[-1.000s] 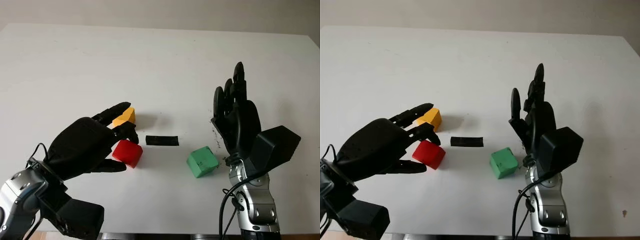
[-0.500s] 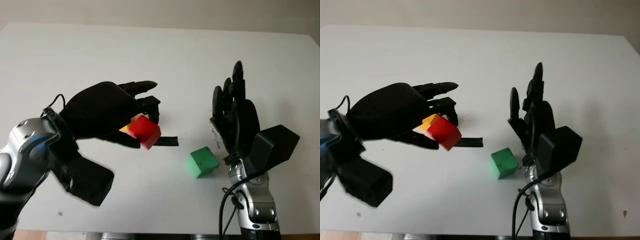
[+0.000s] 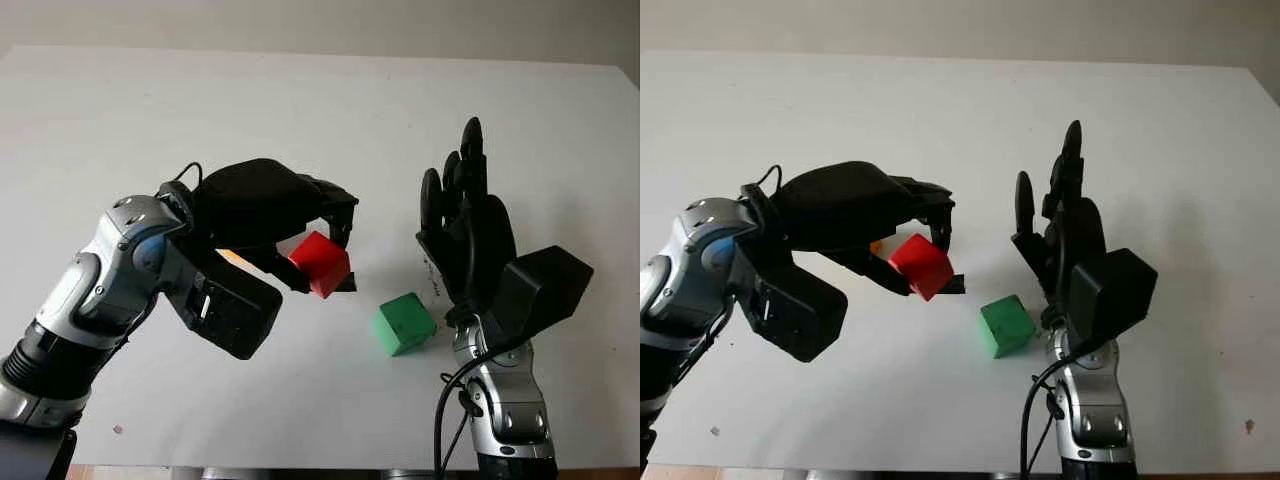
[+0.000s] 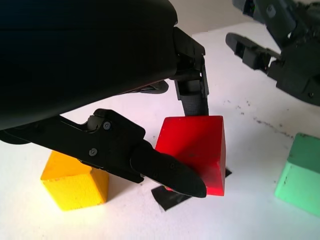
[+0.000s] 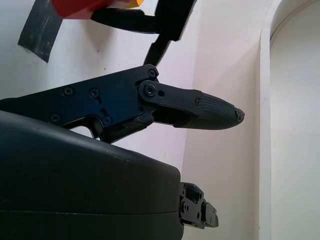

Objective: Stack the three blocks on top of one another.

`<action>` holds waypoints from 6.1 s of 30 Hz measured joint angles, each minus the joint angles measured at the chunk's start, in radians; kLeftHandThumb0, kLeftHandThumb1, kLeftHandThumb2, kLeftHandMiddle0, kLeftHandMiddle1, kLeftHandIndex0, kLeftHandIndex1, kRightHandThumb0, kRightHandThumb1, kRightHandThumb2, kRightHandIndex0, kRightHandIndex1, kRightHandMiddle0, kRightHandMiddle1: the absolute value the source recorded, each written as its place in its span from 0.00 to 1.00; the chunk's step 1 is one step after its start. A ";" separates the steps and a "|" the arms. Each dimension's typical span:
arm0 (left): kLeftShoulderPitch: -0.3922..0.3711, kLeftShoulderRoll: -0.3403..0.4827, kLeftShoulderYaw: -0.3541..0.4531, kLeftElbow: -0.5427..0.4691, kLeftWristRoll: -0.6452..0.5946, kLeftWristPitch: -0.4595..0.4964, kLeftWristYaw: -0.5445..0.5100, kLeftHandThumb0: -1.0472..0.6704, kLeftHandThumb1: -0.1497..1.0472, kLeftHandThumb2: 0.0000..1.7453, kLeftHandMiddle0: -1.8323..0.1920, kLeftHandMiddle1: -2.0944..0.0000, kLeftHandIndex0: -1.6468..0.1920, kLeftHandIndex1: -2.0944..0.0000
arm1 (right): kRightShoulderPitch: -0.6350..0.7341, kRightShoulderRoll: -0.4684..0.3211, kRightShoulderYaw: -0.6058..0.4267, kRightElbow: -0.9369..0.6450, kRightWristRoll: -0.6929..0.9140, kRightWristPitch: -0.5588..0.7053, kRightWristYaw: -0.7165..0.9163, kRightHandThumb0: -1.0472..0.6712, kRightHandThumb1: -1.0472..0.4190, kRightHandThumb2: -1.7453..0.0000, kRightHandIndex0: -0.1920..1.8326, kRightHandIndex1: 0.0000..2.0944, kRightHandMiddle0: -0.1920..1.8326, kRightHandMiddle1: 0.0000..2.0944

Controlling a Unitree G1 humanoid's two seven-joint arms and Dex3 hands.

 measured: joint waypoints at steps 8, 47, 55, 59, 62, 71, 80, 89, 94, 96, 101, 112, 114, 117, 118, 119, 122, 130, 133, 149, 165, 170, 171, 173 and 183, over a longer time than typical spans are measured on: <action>-0.020 -0.021 -0.032 0.056 0.033 -0.021 0.003 0.34 0.97 0.03 0.77 0.98 0.77 0.19 | 0.003 0.008 0.000 0.000 0.001 -0.006 -0.004 0.23 0.00 0.67 0.00 0.00 0.00 0.01; -0.014 -0.033 -0.055 0.141 0.116 -0.128 0.090 0.22 0.99 0.03 0.97 0.98 0.86 0.90 | 0.021 0.007 0.001 0.000 0.008 -0.008 0.008 0.22 0.00 0.66 0.00 0.00 0.00 0.00; -0.014 -0.034 -0.055 0.128 0.039 -0.077 0.001 0.22 0.96 0.02 1.00 1.00 0.99 1.00 | 0.022 0.008 0.002 0.000 0.006 -0.008 0.003 0.21 0.00 0.66 0.00 0.00 0.00 0.00; -0.014 -0.034 -0.053 0.125 0.032 -0.068 0.013 0.21 0.94 0.02 1.00 1.00 1.00 1.00 | 0.024 0.008 0.005 0.000 -0.004 -0.008 -0.002 0.20 0.00 0.66 0.00 0.00 0.00 0.01; -0.012 -0.035 -0.040 0.119 0.014 -0.046 0.027 0.21 0.93 0.02 1.00 1.00 1.00 1.00 | 0.025 0.008 0.005 0.000 -0.005 -0.008 -0.001 0.20 0.00 0.66 0.00 0.00 0.00 0.00; -0.021 -0.017 0.146 0.081 -0.216 0.073 0.027 0.21 0.96 0.03 1.00 1.00 0.99 0.99 | 0.030 0.009 0.007 0.000 -0.002 -0.008 -0.001 0.20 0.00 0.66 0.00 0.00 0.00 0.00; -0.044 0.086 0.322 0.066 -0.335 0.195 0.048 0.17 0.89 0.03 0.92 0.97 0.79 0.95 | 0.030 0.012 0.011 0.000 -0.001 -0.008 -0.001 0.20 0.00 0.66 0.00 0.00 0.00 0.00; -0.041 0.217 0.325 0.064 -0.280 0.215 0.024 0.15 0.85 0.03 0.90 0.98 0.76 0.96 | 0.030 0.011 0.009 0.000 0.000 -0.008 0.006 0.20 0.00 0.66 0.00 0.00 0.00 0.00; -0.042 0.266 0.288 0.122 -0.253 0.144 -0.022 0.16 0.85 0.03 0.95 0.99 0.78 0.97 | 0.029 0.011 0.010 0.000 -0.002 -0.006 0.006 0.20 0.00 0.66 0.00 0.00 0.00 0.00; -0.042 0.268 0.264 0.180 -0.229 0.055 0.000 0.15 0.86 0.03 0.96 0.99 0.79 0.98 | 0.027 0.011 0.010 -0.001 -0.003 0.004 0.006 0.20 0.00 0.66 0.00 0.00 0.00 0.00; -0.042 0.249 0.195 0.252 -0.121 -0.057 0.100 0.14 0.85 0.03 0.97 0.98 0.79 0.98 | 0.026 0.011 0.008 -0.001 0.000 0.006 0.007 0.20 0.00 0.66 0.00 0.00 0.00 0.00; -0.001 0.181 0.139 0.249 0.015 -0.075 0.218 0.12 0.84 0.03 0.96 0.97 0.78 0.97 | 0.025 0.010 0.006 -0.002 -0.006 0.010 0.007 0.21 0.00 0.66 0.00 0.00 0.00 0.00; 0.009 0.175 0.128 0.248 0.045 -0.081 0.247 0.12 0.85 0.03 0.95 0.97 0.77 0.96 | 0.025 0.010 0.004 -0.002 -0.005 0.010 0.007 0.21 0.00 0.66 0.00 0.00 0.00 0.00; 0.028 0.165 0.111 0.246 0.093 -0.082 0.279 0.14 0.87 0.04 0.96 0.97 0.76 0.96 | 0.025 0.010 0.003 -0.002 0.001 0.009 0.008 0.21 0.00 0.66 0.00 0.00 0.00 0.00; 0.032 0.163 0.106 0.244 0.112 -0.075 0.282 0.14 0.88 0.04 0.96 0.97 0.75 0.96 | 0.025 0.010 0.002 -0.002 0.004 0.008 0.009 0.22 0.00 0.66 0.00 0.00 0.00 0.00; 0.036 0.162 0.104 0.242 0.127 -0.069 0.286 0.15 0.88 0.04 0.95 0.97 0.75 0.96 | 0.025 0.010 0.001 -0.002 0.007 0.007 0.010 0.22 0.00 0.66 0.00 0.00 0.00 0.00; 0.046 0.159 0.102 0.238 0.160 -0.059 0.304 0.15 0.88 0.04 0.94 0.97 0.73 0.95 | 0.025 0.010 0.001 -0.002 0.009 0.002 0.013 0.22 0.00 0.66 0.00 0.00 0.00 0.00; 0.050 0.157 0.080 0.239 0.235 -0.052 0.345 0.13 0.91 0.04 0.91 0.96 0.68 0.93 | 0.025 0.010 0.000 -0.002 0.012 0.000 0.013 0.22 0.00 0.67 0.00 0.00 0.00 0.00; 0.051 0.157 0.075 0.239 0.256 -0.046 0.356 0.13 0.91 0.03 0.88 0.96 0.64 0.91 | 0.025 0.010 0.000 -0.002 0.012 -0.004 0.014 0.22 0.00 0.67 0.00 0.00 0.00 0.00; 0.056 0.151 0.075 0.263 0.239 -0.067 0.395 0.31 1.00 0.09 0.80 0.97 0.78 0.36 | 0.025 0.010 -0.003 -0.002 0.020 -0.009 0.016 0.22 0.00 0.67 0.00 0.00 0.00 0.00; 0.057 0.158 0.075 0.278 0.212 -0.119 0.412 0.36 1.00 0.09 0.77 0.97 0.81 0.23 | 0.026 0.008 -0.002 -0.002 0.013 -0.009 0.017 0.21 0.00 0.67 0.00 0.00 0.00 0.00; 0.028 0.162 0.089 0.270 0.095 -0.160 0.340 0.35 1.00 0.06 0.77 0.97 0.80 0.23 | 0.026 0.007 -0.001 -0.002 0.010 -0.008 0.016 0.20 0.00 0.67 0.00 0.00 0.00 0.00; 0.011 0.162 0.094 0.268 0.067 -0.169 0.320 0.35 1.00 0.05 0.76 0.97 0.80 0.24 | 0.026 0.007 0.000 -0.002 0.010 -0.008 0.016 0.20 0.00 0.67 0.00 0.00 0.00 0.00; -0.034 0.164 0.103 0.268 0.005 -0.190 0.269 0.36 1.00 0.05 0.76 0.97 0.78 0.25 | 0.026 0.007 -0.001 -0.001 0.010 -0.008 0.016 0.20 0.00 0.67 0.00 0.00 0.00 0.00; -0.259 0.148 0.090 0.302 -0.165 -0.211 0.027 0.35 0.99 0.03 0.73 0.97 0.69 0.33 | 0.026 0.006 0.000 0.000 0.005 -0.009 0.018 0.20 0.00 0.66 0.00 0.00 0.00 0.00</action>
